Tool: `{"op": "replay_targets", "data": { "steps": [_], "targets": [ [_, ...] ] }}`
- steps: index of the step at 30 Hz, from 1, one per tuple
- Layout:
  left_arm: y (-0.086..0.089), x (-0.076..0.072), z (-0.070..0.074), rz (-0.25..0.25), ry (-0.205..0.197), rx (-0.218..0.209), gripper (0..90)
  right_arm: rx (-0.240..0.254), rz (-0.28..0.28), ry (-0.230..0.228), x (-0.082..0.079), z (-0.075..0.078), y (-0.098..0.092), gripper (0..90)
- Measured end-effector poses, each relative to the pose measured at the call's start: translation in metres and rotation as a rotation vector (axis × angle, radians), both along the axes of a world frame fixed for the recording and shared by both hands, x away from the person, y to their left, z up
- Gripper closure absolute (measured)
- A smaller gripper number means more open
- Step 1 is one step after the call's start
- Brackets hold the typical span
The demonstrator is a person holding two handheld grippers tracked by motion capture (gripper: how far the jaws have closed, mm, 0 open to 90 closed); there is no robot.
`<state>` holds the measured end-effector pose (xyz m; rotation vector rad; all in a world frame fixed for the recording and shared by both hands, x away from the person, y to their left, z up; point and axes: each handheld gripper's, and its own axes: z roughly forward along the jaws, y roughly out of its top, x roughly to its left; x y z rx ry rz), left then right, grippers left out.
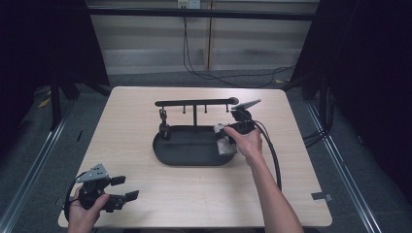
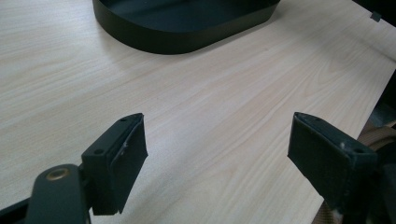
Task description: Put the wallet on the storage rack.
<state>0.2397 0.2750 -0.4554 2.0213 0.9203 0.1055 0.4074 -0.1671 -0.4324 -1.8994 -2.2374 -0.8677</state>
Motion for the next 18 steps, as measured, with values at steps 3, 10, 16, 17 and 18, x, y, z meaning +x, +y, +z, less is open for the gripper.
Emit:
{"op": "replay_targets", "data": {
  "steps": [3,10,16,17,18],
  "targets": [
    [-0.001,0.000,-0.001,-0.005,0.006,0.005,19.4,-0.007,-0.002,0.014,0.001,-0.006,0.004,34.1],
    [-0.001,0.001,-0.002,-0.005,0.010,0.012,19.4,-0.010,-0.007,0.010,0.005,-0.014,0.007,34.1],
    [-0.003,0.001,-0.004,0.000,0.013,0.022,19.4,-0.015,-0.023,0.009,0.007,-0.023,0.012,33.9],
    [-0.003,0.001,-0.004,-0.002,0.014,0.021,19.4,-0.013,-0.024,0.015,0.007,-0.024,0.012,34.0],
    [-0.003,0.001,-0.004,0.000,0.012,0.018,19.4,-0.010,-0.025,0.018,0.007,-0.025,0.012,33.9]
  ]
}}
